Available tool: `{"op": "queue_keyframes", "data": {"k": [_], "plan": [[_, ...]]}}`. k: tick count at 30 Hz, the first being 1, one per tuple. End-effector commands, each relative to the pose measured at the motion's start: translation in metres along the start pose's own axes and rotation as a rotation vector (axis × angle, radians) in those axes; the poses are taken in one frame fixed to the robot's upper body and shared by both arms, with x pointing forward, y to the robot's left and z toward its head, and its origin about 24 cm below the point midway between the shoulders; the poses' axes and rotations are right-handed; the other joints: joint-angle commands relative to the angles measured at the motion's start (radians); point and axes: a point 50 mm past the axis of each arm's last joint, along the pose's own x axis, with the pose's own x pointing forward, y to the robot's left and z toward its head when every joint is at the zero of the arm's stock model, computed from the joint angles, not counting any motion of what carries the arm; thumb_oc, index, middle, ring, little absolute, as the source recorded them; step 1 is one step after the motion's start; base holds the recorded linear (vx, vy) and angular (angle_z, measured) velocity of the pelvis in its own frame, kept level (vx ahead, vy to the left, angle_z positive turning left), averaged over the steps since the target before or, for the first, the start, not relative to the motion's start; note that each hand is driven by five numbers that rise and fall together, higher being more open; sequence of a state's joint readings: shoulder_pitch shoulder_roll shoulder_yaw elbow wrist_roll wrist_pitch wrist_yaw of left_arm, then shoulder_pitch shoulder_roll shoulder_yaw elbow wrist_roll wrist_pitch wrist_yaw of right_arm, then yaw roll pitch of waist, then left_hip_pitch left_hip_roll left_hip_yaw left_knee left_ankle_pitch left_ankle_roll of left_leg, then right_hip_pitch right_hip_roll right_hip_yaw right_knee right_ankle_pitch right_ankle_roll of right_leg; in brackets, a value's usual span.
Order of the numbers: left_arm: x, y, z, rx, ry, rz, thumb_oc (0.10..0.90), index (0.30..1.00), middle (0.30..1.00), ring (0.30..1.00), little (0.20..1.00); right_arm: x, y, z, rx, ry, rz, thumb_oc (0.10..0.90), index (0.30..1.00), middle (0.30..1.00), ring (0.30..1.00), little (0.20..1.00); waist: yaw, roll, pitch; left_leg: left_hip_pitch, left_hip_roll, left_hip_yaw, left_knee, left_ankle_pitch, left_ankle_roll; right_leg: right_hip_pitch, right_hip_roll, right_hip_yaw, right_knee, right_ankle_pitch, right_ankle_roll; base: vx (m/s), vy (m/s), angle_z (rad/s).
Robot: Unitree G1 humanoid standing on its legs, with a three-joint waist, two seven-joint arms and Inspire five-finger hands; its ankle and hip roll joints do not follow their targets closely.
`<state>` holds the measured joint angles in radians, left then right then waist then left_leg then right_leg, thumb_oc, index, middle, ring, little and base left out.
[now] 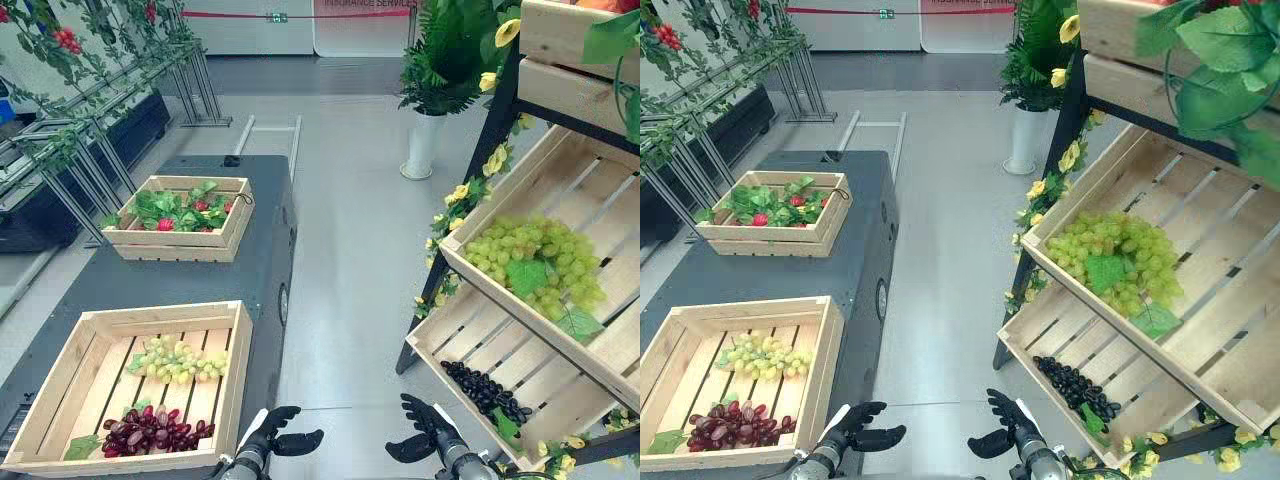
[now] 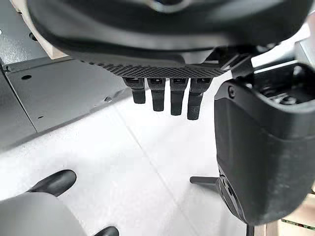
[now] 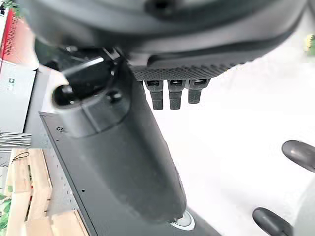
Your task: Pick up the fruits from the basket on one side to the basket on the other side
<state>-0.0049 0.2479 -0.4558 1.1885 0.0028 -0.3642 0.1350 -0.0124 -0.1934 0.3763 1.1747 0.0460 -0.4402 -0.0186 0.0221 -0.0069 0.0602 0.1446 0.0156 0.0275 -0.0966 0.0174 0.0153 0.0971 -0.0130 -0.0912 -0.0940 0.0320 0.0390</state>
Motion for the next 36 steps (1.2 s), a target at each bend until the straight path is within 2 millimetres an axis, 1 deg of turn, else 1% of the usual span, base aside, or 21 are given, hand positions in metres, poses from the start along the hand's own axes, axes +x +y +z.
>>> {"op": "queue_keyframes", "data": {"k": [1, 4, 5, 8, 13, 16, 20, 21, 22, 23, 24, 25, 27, 28, 29, 30, 31, 33, 34, 35, 36], "plan": [[0.014, -0.009, 0.041, -0.009, -0.144, -0.048, 0.800, 0.900, 0.900, 0.900, 0.900, 0.016, -0.013, 0.048, -0.062, -0.212, -0.014, 0.800, 0.900, 0.900, 0.900, 0.900, 0.005, -0.016, 0.026, -0.001, -0.075, -0.017, 0.009, -0.074, 0.041, 0.044, 0.000, -0.040, 0.007, -0.032, -0.001, 0.08, 0.025, 1.33], [0.014, -0.010, 0.040, -0.030, -0.136, -0.055, 0.800, 0.900, 0.900, 0.900, 0.900, 0.016, -0.009, 0.047, -0.061, -0.199, 0.005, 0.800, 0.900, 0.900, 0.900, 0.900, 0.004, -0.015, 0.025, 0.000, -0.075, -0.017, 0.009, -0.075, 0.041, 0.046, -0.001, -0.041, 0.007, -0.033, -0.001, 0.00, 0.000, 0.00], [0.015, -0.010, 0.037, -0.015, -0.106, -0.061, 0.800, 0.900, 0.900, 0.900, 0.900, 0.016, -0.008, 0.046, -0.058, -0.193, 0.016, 0.800, 0.900, 0.900, 0.900, 0.900, 0.004, -0.015, 0.025, 0.002, -0.076, -0.019, 0.009, -0.076, 0.041, 0.047, -0.002, -0.044, 0.007, -0.034, -0.001, 0.00, 0.000, 0.00], [0.014, -0.013, 0.036, 0.028, -0.100, -0.080, 0.800, 0.900, 0.900, 0.900, 0.900, 0.016, -0.006, 0.046, -0.055, -0.192, 0.021, 0.800, 0.900, 0.900, 0.900, 0.900, 0.003, -0.017, 0.025, 0.001, -0.076, -0.017, 0.009, -0.075, 0.041, 0.046, -0.001, -0.042, 0.007, -0.032, -0.002, 0.00, 0.000, 0.00], [0.016, -0.015, 0.039, 0.090, -0.102, -0.098, 0.800, 0.900, 0.900, 0.900, 0.900, 0.018, -0.007, 0.048, -0.050, -0.188, 0.032, 0.800, 0.900, 0.900, 0.900, 0.900, 0.002, -0.014, 0.029, -0.001, -0.076, -0.013, 0.009, -0.075, 0.042, 0.043, -0.002, -0.038, 0.007, -0.031, -0.001, 0.00, 0.000, 0.00], [0.018, -0.012, 0.049, 0.121, -0.169, -0.062, 0.800, 0.900, 0.900, 0.900, 0.900, 0.018, -0.008, 0.047, -0.030, -0.179, 0.031, 0.800, 0.900, 0.900, 0.900, 0.900, 0.002, -0.013, 0.034, -0.004, -0.075, -0.012, 0.009, -0.072, 0.041, 0.039, -0.004, -0.038, 0.007, -0.029, 0.000, 0.00, 0.000, 0.00], [0.019, -0.001, 0.073, 0.128, -0.330, 0.043, 0.800, 0.900, 0.900, 0.900, 0.900, 0.019, -0.010, 0.048, -0.013, -0.172, 0.023, 0.800, 0.900, 0.900, 0.900, 0.900, 0.006, -0.009, 0.043, -0.007, -0.076, -0.017, 0.009, -0.068, 0.041, 0.038, -0.006, -0.041, 0.007, -0.027, -0.001, 0.00, 0.000, 0.00], [0.019, 0.000, 0.074, 0.127, -0.335, 0.047, 0.800, 0.900, 0.900, 0.900, 0.900, 0.019, -0.010, 0.048, -0.013, -0.171, 0.023, 0.800, 0.900, 0.900, 0.900, 0.900, 0.006, -0.009, 0.043, -0.007, -0.076, -0.017, 0.009, -0.067, 0.041, 0.038, -0.006, -0.042, 0.007, -0.027, -0.001, 0.00, 0.000, 0.00], [0.017, 0.007, 0.086, 0.132, -0.424, 0.109, 0.800, 0.900, 0.900, 0.900, 0.900, 0.019, -0.012, 0.049, -0.010, -0.171, 0.023, 0.800, 0.900, 0.900, 0.900, 0.900, 0.010, -0.007, 0.047, -0.011, -0.077, -0.020, 0.009, -0.065, 0.040, 0.036, -0.008, -0.045, 0.007, -0.026, -0.001, 0.00, 0.000, 0.00], [0.016, 0.010, 0.092, 0.128, -0.463, 0.139, 0.800, 0.900, 0.900, 0.900, 0.900, 0.019, -0.013, 0.049, -0.009, -0.170, 0.021, 0.800, 0.900, 0.900, 0.900, 0.900, 0.012, -0.006, 0.050, -0.012, -0.077, -0.023, 0.009, -0.063, 0.040, 0.036, -0.008, -0.047, 0.007, -0.026, -0.001, -0.01, 0.024, 0.06], [0.014, 0.022, 0.106, 0.123, -0.551, 0.215, 0.800, 0.900, 0.900, 0.900, 0.900, 0.019, -0.017, 0.049, -0.008, -0.169, 0.016, 0.800, 0.900, 0.900, 0.900, 0.900, 0.018, -0.004, 0.055, -0.017, -0.079, -0.027, 0.009, -0.060, 0.039, 0.033, -0.010, -0.053, 0.007, -0.025, -0.002, -0.01, 0.024, 0.06], [0.013, 0.025, 0.110, 0.123, -0.580, 0.241, 0.800, 0.900, 0.900, 0.900, 0.900, 0.019, -0.018, 0.049, -0.007, -0.170, 0.014, 0.800, 0.900, 0.900, 0.900, 0.900, 0.019, -0.003, 0.057, -0.018, -0.079, -0.029, 0.009, -0.059, 0.039, 0.033, -0.011, -0.054, 0.007, -0.025, -0.003, -0.01, 0.035, 0.14], [0.004, 0.051, 0.135, 0.099, -0.733, 0.389, 0.800, 0.900, 0.900, 0.900, 0.900, 0.017, -0.026, 0.050, 0.004, -0.179, -0.008, 0.800, 0.900, 0.900, 0.900, 0.900, 0.028, 0.000, 0.069, -0.030, -0.083, -0.039, 0.009, -0.051, 0.038, 0.025, -0.013, -0.061, 0.007, -0.022, -0.006, -0.03, 0.049, 0.19], [0.000, 0.060, 0.142, 0.098, -0.773, 0.423, 0.800, 0.900, 0.900, 0.900, 0.900, 0.017, -0.029, 0.051, 0.010, -0.185, -0.020, 0.800, 0.900, 0.900, 0.900, 0.900, 0.032, 0.002, 0.074, -0.035, -0.084, -0.042, 0.009, -0.048, 0.038, 0.021, -0.014, -0.066, 0.007, -0.021, -0.008, -0.03, 0.042, 0.11], [-0.002, 0.062, 0.144, 0.105, -0.790, 0.435, 0.800, 0.900, 0.900, 0.900, 0.900, 0.016, -0.030, 0.051, 0.012, -0.186, -0.024, 0.800, 0.900, 0.900, 0.900, 0.900, 0.033, 0.003, 0.075, -0.037, -0.084, -0.043, 0.009, -0.047, 0.038, 0.020, -0.015, -0.067, 0.007, -0.021, -0.008, -0.03, 0.054, 0.09], [-0.011, 0.077, 0.154, 0.129, -0.876, 0.521, 0.800, 0.900, 0.900, 0.900, 0.900, 0.015, -0.036, 0.051, 0.027, -0.194, -0.048, 0.800, 0.900, 0.900, 0.900, 0.900, 0.039, 0.008, 0.082, -0.048, -0.085, -0.049, 0.009, -0.040, 0.038, 0.011, -0.017, -0.074, 0.009, -0.020, -0.011, -0.02, 0.046, 0.11], [-0.012, 0.081, 0.158, 0.131, -0.889, 0.535, 0.800, 0.900, 0.900, 0.900, 0.900, 0.014, -0.038, 0.051, 0.028, -0.196, -0.052, 0.800, 0.900, 0.900, 0.900, 0.900, 0.040, 0.009, 0.084, -0.050, -0.086, -0.050, 0.009, -0.039, 0.037, 0.009, -0.017, -0.076, 0.010, -0.020, -0.011, -0.03, 0.066, 0.17], [-0.024, 0.106, 0.168, 0.156, -0.962, 0.658, 0.800, 0.900, 0.900, 0.900, 0.900, 0.011, -0.046, 0.050, 0.033, -0.207, -0.074, 0.800, 0.900, 0.900, 0.900, 0.900, 0.046, 0.016, 0.091, -0.063, -0.088, -0.060, 0.009, -0.032, 0.036, -0.001, -0.020, -0.089, 0.016, -0.023, -0.014, -0.01, 0.060, 0.18], [-0.025, 0.107, 0.168, 0.158, -0.965, 0.665, 0.800, 0.900, 0.900, 0.900, 0.900, 0.011, -0.046, 0.050, 0.033, -0.208, -0.075, 0.800, 0.900, 0.900, 0.900, 0.900, 0.045, 0.016, 0.091, -0.064, -0.088, -0.061, 0.009, -0.032, 0.036, -0.002, -0.020, -0.089, 0.016, -0.024, -0.014, 0.01, 0.077, 0.14], [-0.032, 0.126, 0.171, 0.172, -0.992, 0.750, 0.800, 0.900, 0.900, 0.900, 0.900, 0.010, -0.049, 0.050, 0.029, -0.211, -0.084, 0.800, 0.900, 0.900, 0.900, 0.900, 0.046, 0.021, 0.095, -0.071, -0.090, -0.064, 0.009, -0.028, 0.035, -0.009, -0.023, -0.096, 0.023, -0.028, -0.014, 0.02, 0.068, 0.07], [-0.035, 0.133, 0.172, 0.178, -0.998, 0.792, 0.800, 0.900, 0.900, 0.900, 0.900, 0.009, -0.050, 0.050, 0.027, -0.212, -0.087, 0.800, 0.900, 0.900, 0.900, 0.900, 0.046, 0.022, 0.096, -0.073, -0.091, -0.065, 0.009, -0.026, 0.035, -0.012, -0.024, -0.099, 0.027, -0.029, -0.015, 0.03, 0.106, 0.07]]}}
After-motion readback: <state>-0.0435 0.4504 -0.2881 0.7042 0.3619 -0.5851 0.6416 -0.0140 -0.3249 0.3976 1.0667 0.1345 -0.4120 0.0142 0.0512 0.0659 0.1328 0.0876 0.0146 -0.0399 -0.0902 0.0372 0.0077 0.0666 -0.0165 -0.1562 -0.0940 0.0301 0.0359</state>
